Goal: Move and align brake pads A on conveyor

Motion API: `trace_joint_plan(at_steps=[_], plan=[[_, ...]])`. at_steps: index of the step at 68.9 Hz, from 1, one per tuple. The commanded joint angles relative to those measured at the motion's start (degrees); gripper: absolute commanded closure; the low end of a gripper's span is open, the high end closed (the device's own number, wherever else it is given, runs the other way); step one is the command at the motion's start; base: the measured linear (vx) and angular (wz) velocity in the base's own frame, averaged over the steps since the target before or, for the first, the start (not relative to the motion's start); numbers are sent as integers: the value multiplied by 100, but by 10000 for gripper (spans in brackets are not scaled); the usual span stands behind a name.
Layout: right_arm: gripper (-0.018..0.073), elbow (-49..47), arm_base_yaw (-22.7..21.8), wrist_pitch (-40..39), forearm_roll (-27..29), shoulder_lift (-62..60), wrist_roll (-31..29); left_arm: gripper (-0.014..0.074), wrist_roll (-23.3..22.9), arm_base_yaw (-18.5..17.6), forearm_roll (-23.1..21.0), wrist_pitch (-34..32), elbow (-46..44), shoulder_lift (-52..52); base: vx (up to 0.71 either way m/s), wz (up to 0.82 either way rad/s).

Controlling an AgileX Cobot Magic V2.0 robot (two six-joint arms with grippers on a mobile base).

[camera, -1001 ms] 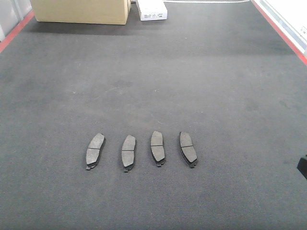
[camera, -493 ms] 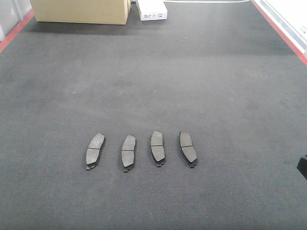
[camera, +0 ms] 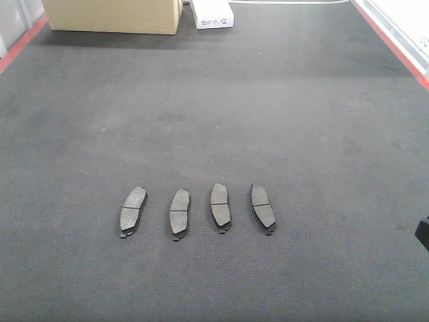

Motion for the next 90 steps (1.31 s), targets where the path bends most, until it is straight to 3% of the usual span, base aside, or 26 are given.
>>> trace_joint_plan(at_steps=[1,15,20,30,38,60,72,90], plan=[[566,-156,-35,-409,-127,41,-27,602,-20,10,-48,-472,-109,-77,0,0],[566,-130,-46,-514,-194,41,-228,602,-14,10,-48,-502,-108,-77,0,0],[566,3,-168,-811,81,41,-660,602,-14,10,-48,-502,-108,-77,0,0],[566,840,-961,-2266,998,-158,-1869,602,-14,10,-48,-502,-108,-77,0,0],[566,1530,-1632,-2975,1819,-555,-2156,602,-14,10,-48,-502,-108,-77,0,0],[566,2577,-2737,-2596,1997,-1561,-2062,602,-14,10,-48,-502,-108,-77,0,0],[566,2657,-2785,-2045,1997,-1963,-2083,602,-14,10,-48,-502,-108,-77,0,0],[566,2657,-2785,-2033,1997,-1955,-2083,602,-14,10,-48,-502,-108,-72,0,0]])
